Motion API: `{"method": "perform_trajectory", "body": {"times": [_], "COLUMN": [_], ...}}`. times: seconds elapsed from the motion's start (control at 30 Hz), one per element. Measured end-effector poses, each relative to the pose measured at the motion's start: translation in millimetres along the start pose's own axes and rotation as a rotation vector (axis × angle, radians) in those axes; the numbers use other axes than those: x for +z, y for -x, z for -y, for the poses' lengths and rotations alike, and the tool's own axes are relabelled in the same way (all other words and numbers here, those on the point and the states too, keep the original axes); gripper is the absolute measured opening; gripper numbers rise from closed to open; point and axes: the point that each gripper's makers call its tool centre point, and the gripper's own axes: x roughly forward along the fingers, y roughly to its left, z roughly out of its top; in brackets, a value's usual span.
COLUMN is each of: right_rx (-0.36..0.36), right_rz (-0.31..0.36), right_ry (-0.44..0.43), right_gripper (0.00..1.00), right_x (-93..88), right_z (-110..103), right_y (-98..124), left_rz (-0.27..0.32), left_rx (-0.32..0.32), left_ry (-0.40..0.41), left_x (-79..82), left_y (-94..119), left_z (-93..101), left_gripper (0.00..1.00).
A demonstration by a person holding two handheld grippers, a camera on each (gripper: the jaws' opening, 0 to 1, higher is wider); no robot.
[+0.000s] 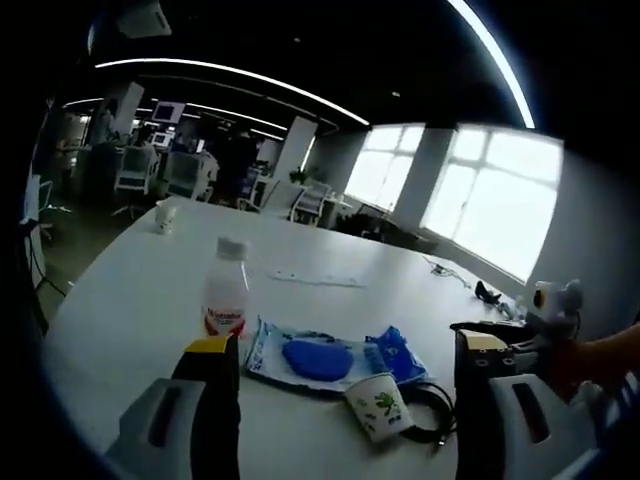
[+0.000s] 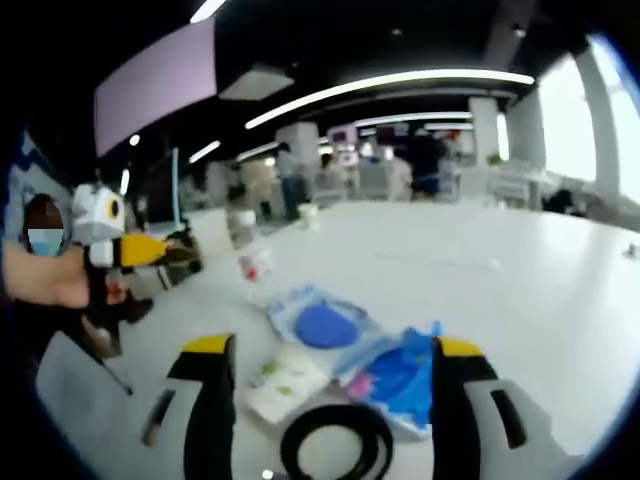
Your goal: Arrange the tabletop items into an orderly group along one side of the table until the central work area is clear of visible clutter.
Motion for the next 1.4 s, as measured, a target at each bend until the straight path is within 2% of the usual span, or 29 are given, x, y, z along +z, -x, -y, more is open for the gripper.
{"method": "perform_trajectory", "body": {"times": [0.13, 0.3, 0.37, 0.47, 0.7, 0.9, 1.13, 1.27, 1.33, 1.4], "right_rx": [-0.002, 0.021, 0.02, 0.008, -0.011, -0.002, 0.015, 0.025, 0.055, 0.07], "right_rz": [-0.007, -0.024, -0.02, -0.014, -0.042, -0.069, -0.086, -0.089, -0.115, -0.127], "right_ry": [-0.015, -0.019, -0.015, -0.03, -0.036, -0.016, 0.022, 0.034, 0.09, 0.105], "right_gripper": [0.77, 0.76, 0.75, 0.74, 0.71, 0.67, 0.65, 0.64, 0.63, 0.63], "right_x": [-8.4, -17.1, -18.0, -22.5, -40.3, -51.0, -53.1, -53.7, -58.0, -59.8], "right_z": [7, 11, 17, 29, 51, 64, 79, 86, 87, 87], "right_y": [0, 1, 5, 10, 27, 31, 26, 20, 16, 12], "left_rz": [-0.012, -0.03, -0.048, -0.094, -0.156, -0.189, -0.219, -0.223, -0.254, -0.29], "left_rx": [-0.036, -0.081, -0.13, -0.19, -0.241, -0.242, -0.225, -0.178, -0.187, -0.205], "left_ry": [-0.032, -0.07, -0.078, -0.12, -0.146, -0.161, -0.198, -0.266, -0.333, -0.384], "left_x": [5.1, 12.7, 13.9, 8.5, -4.7, -14.3, -23.8, -29.3, -39.3, -48.8], "left_y": [-14, -33, -46, -67, -105, -124, -141, -141, -141, -143], "left_z": [19.2, 34.3, 44.5, 55.1, 69.4, 71.4, 71.8, 73.2, 78.2, 81.8], "left_gripper": [0.85, 0.84, 0.85, 0.86, 0.85, 0.86, 0.85, 0.83, 0.83, 0.82]}}
